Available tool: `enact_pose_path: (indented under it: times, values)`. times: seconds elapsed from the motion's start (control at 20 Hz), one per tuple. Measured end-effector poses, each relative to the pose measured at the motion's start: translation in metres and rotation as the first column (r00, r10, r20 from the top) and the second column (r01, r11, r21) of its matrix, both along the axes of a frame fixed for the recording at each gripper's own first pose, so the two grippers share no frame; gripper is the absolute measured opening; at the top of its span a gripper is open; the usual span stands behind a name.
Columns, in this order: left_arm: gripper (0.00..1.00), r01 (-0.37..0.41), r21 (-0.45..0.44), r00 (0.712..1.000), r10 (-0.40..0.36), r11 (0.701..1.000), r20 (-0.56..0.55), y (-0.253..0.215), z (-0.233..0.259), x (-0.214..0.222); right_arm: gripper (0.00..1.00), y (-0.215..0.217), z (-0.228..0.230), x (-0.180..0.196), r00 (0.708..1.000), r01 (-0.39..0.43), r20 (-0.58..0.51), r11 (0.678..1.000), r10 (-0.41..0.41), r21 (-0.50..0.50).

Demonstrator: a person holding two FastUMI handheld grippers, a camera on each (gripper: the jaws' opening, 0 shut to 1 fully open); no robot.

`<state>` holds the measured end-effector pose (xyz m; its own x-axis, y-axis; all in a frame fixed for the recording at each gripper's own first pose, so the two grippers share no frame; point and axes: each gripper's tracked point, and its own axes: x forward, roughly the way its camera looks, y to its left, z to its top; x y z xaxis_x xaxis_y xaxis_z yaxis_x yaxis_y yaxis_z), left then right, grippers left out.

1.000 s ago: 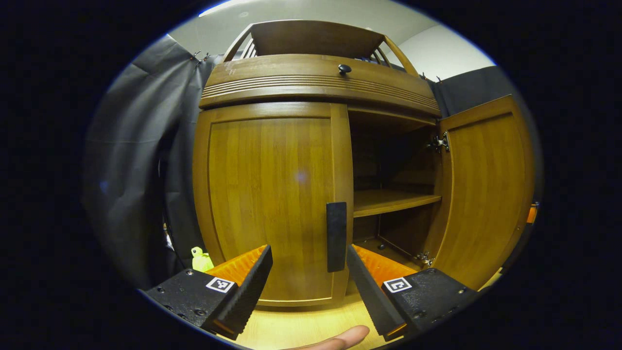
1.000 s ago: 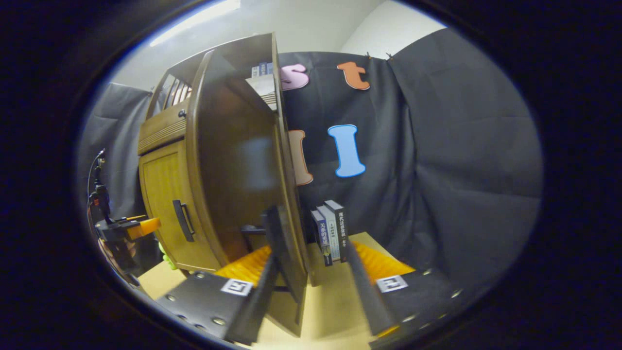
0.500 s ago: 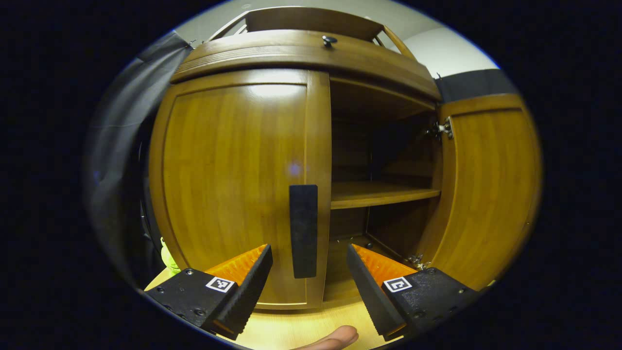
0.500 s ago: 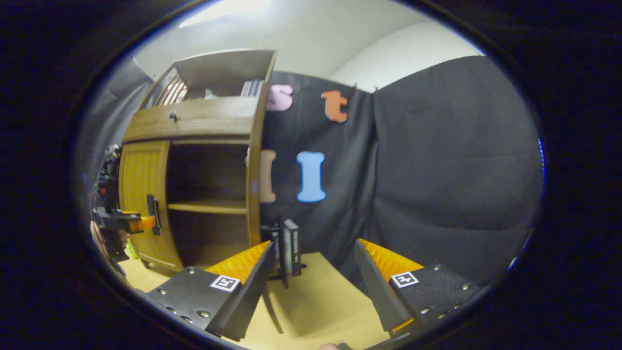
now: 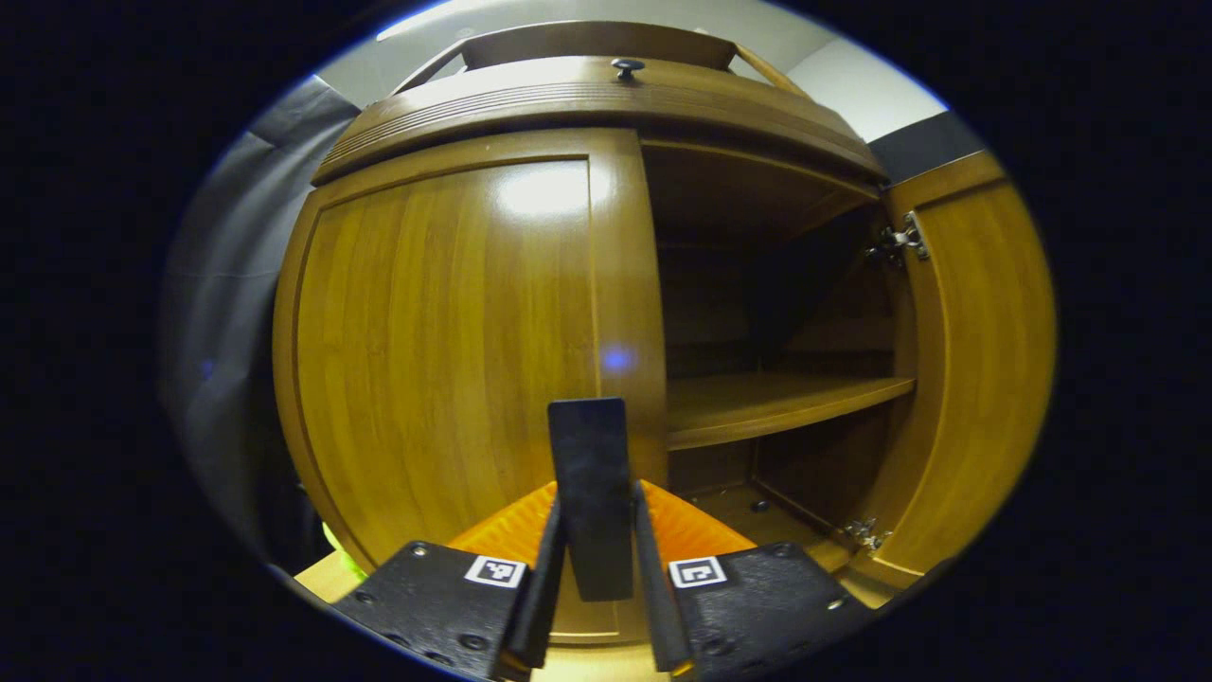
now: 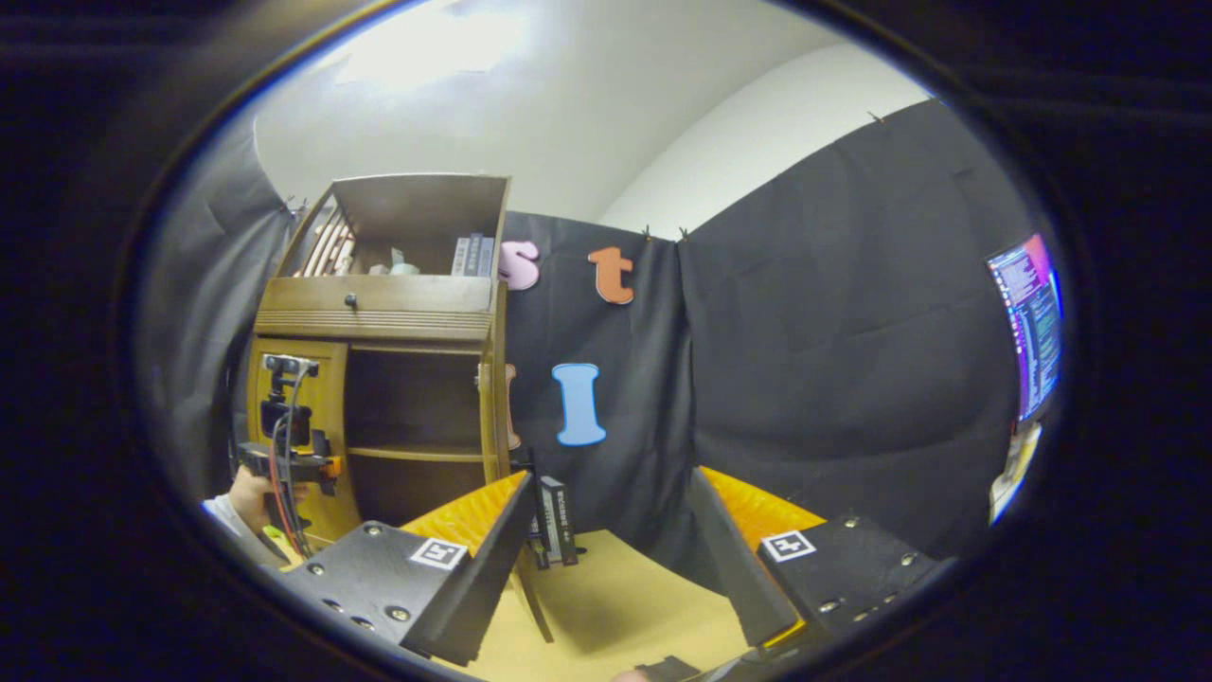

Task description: Open the right door of the double-door shoe cabinet with the right hand, and open the left door with the left hand.

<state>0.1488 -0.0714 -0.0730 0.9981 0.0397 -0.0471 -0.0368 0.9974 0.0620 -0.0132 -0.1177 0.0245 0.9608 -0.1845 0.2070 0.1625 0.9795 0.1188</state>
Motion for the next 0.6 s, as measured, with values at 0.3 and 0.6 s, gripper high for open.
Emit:
enact_pose_path:
  times: [0.3, 0.6]
  values:
    - [0.32, 0.139, -0.056, 0.99, -0.139, 0.989, 0.001, -0.004, 0.0, -0.021, 0.97, 0.043, -0.024, -0.029, 0.989, -0.114, -0.086, 0.987, 0.124, 0.109]
    - [0.33, 0.198, -0.02, 0.98, -0.198, 0.98, 0.01, 0.003, 0.0, -0.071, 0.97, 0.034, -0.015, -0.054, 0.991, -0.091, -0.091, 0.991, 0.1, 0.096]
